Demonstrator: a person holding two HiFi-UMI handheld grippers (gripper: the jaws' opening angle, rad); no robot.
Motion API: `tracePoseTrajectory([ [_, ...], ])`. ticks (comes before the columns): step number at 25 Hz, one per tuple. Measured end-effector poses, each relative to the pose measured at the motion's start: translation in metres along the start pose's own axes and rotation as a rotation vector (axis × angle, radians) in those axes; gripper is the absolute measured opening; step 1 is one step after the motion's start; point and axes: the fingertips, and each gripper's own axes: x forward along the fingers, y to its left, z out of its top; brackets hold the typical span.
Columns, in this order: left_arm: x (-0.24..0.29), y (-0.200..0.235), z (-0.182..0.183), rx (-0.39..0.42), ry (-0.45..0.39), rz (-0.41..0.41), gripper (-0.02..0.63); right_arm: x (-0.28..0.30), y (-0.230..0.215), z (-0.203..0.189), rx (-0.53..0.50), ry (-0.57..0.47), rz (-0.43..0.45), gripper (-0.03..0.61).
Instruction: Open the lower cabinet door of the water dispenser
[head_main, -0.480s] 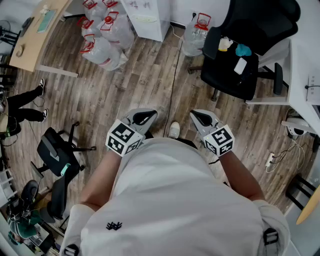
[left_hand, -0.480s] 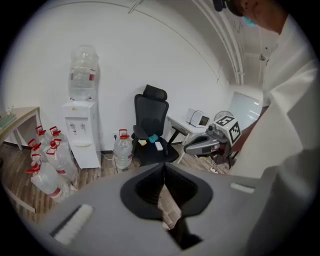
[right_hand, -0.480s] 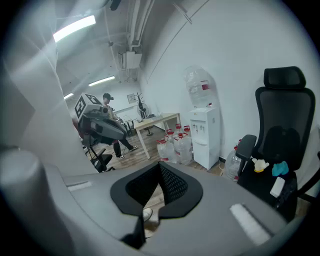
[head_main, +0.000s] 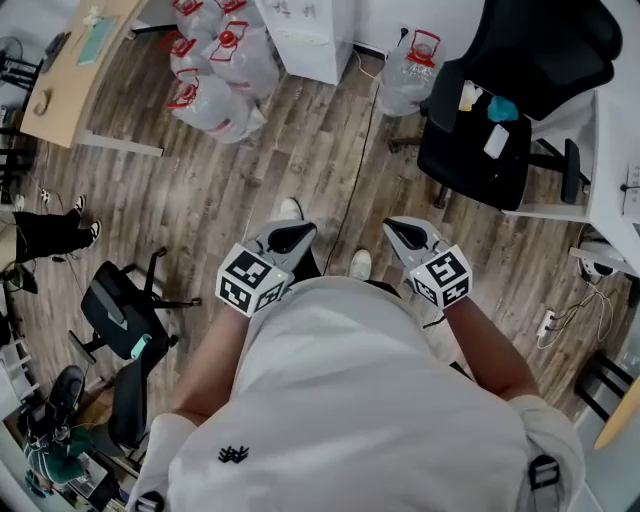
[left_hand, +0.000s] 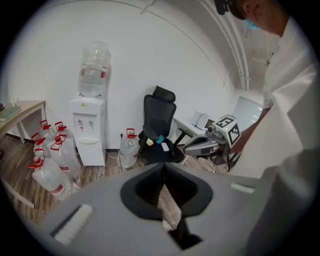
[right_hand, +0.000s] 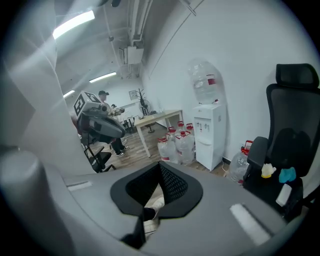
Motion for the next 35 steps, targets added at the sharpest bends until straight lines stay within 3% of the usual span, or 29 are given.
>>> tracePoseTrajectory([
  [6, -0.002, 0.08, 0.032, 0.058, -0.006, -0.068, 0.058, 0.063, -0.024, 0.029, 0.109, 0.029, -0.075, 0.002],
  [12, -0.011, 0.169, 0.045, 0.121, 0.013, -0.124, 0.058, 0.146, -0.054, 0.053, 0.145, 0.054, -0.155, 0.063],
  [18, -0.001, 0.234, 0.051, 0.092, 0.056, -0.163, 0.06, 0.226, -0.104, 0.064, 0.164, 0.101, -0.185, 0.086],
  [22, 0.029, 0.27, 0.066, 0.071, 0.069, -0.151, 0.059, 0.29, -0.171, 0.06, 0.128, 0.169, -0.161, 0.092],
  [28, 0.084, 0.326, 0.086, 0.025, 0.168, -0.159, 0.06, 0.402, -0.297, 0.028, 0.105, 0.291, -0.135, 0.092],
  [32, 0.146, 0.354, 0.108, 0.069, 0.203, -0.215, 0.058, 0.468, -0.386, 0.007, 0.13, 0.342, -0.157, 0.1],
  [35, 0.193, 0.372, 0.122, 0.104, 0.197, -0.25, 0.058, 0.514, -0.435, -0.009, 0.092, 0.37, -0.157, 0.101],
])
